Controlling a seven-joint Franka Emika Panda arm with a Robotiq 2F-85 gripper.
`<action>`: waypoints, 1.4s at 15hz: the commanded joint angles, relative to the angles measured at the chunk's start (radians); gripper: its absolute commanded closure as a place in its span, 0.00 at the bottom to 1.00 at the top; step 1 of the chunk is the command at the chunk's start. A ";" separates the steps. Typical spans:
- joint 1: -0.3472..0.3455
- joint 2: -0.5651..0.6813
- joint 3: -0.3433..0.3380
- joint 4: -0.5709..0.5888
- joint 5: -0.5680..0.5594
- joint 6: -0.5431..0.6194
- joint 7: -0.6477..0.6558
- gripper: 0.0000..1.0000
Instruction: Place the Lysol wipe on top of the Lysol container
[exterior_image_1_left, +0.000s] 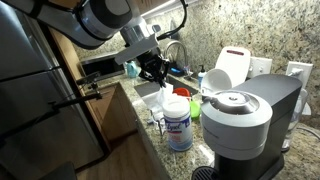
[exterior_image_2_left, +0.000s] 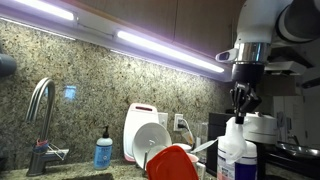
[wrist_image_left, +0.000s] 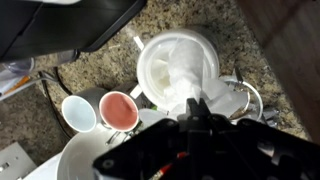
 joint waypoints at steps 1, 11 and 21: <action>-0.018 -0.091 -0.023 -0.112 -0.013 0.002 0.085 1.00; -0.001 -0.004 -0.009 -0.108 0.030 0.198 0.085 1.00; 0.005 0.052 0.007 -0.103 0.066 0.338 0.055 1.00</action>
